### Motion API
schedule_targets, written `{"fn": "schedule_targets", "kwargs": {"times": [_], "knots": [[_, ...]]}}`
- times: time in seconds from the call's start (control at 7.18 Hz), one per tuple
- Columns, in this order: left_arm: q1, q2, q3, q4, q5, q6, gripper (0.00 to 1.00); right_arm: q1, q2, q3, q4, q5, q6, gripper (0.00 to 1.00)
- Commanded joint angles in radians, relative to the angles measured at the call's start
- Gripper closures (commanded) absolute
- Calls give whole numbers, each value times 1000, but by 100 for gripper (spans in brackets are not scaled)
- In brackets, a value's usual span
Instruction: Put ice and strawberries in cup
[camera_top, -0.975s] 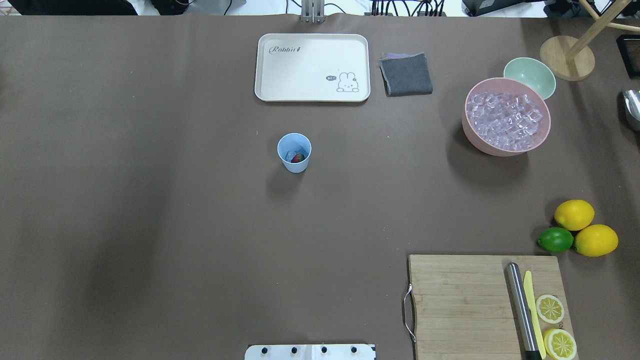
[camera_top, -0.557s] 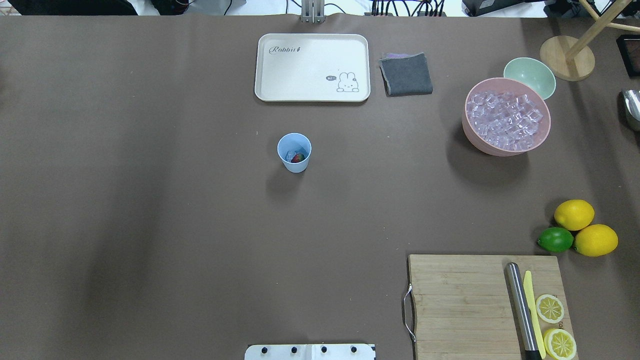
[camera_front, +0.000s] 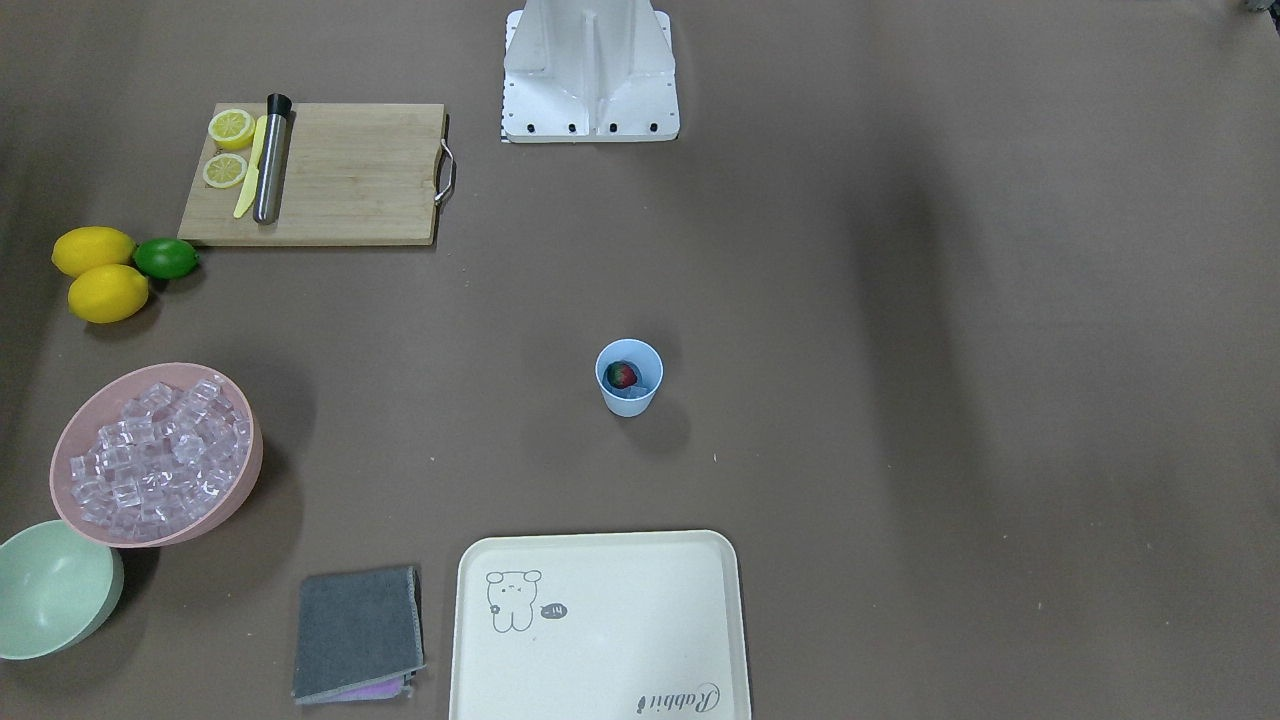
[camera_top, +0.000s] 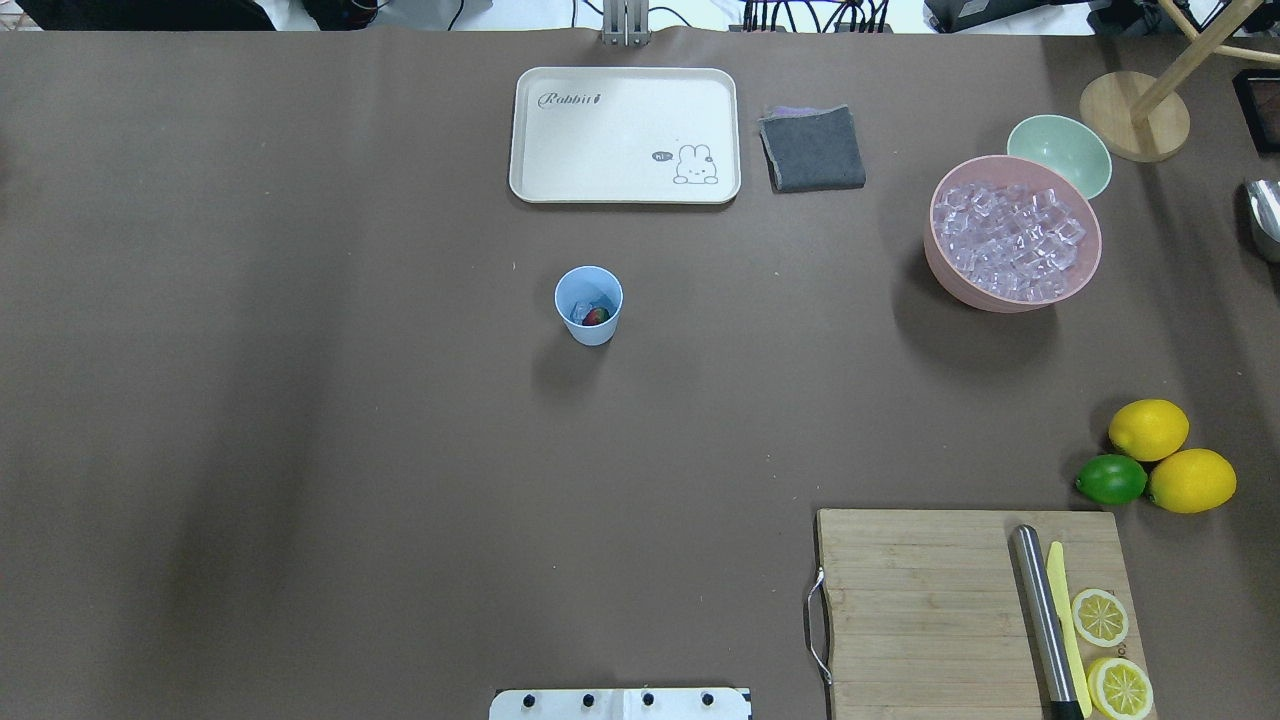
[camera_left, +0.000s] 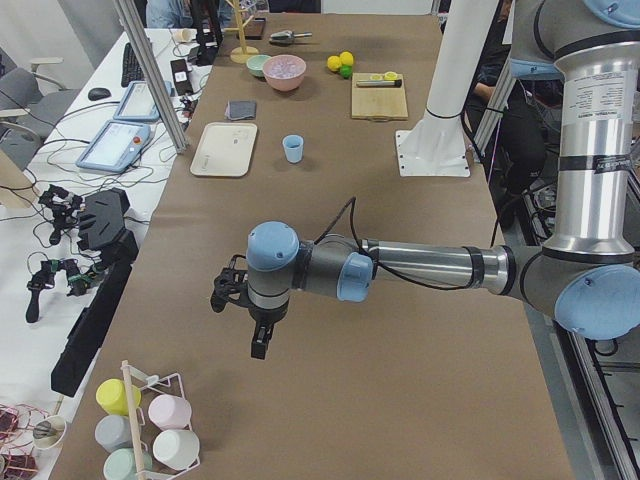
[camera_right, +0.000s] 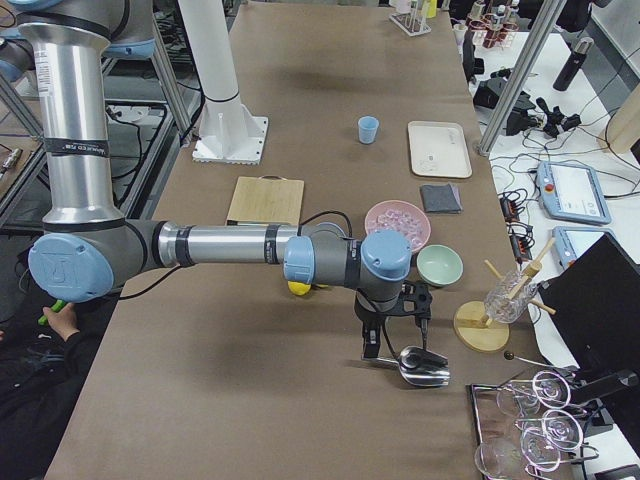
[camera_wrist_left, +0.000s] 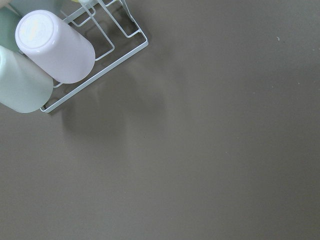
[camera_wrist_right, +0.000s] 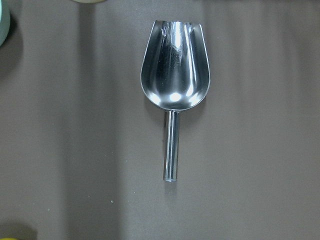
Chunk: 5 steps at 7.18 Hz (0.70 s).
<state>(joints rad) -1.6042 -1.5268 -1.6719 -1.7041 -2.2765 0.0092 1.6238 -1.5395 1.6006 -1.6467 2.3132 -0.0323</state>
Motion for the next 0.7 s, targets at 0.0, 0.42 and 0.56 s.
{"fn": "schedule_targets", "kwargs": {"times": [0.0, 0.42, 0.56], "knots": [[1, -3, 14, -5, 0, -2, 2, -1, -1, 1, 1, 2, 0, 0], [1, -1, 26, -6, 3, -2, 2, -1, -2, 22, -1, 8, 3, 0], [0, -3, 26, -11, 0, -5, 2, -1, -7, 28, -1, 9, 2, 0]]}}
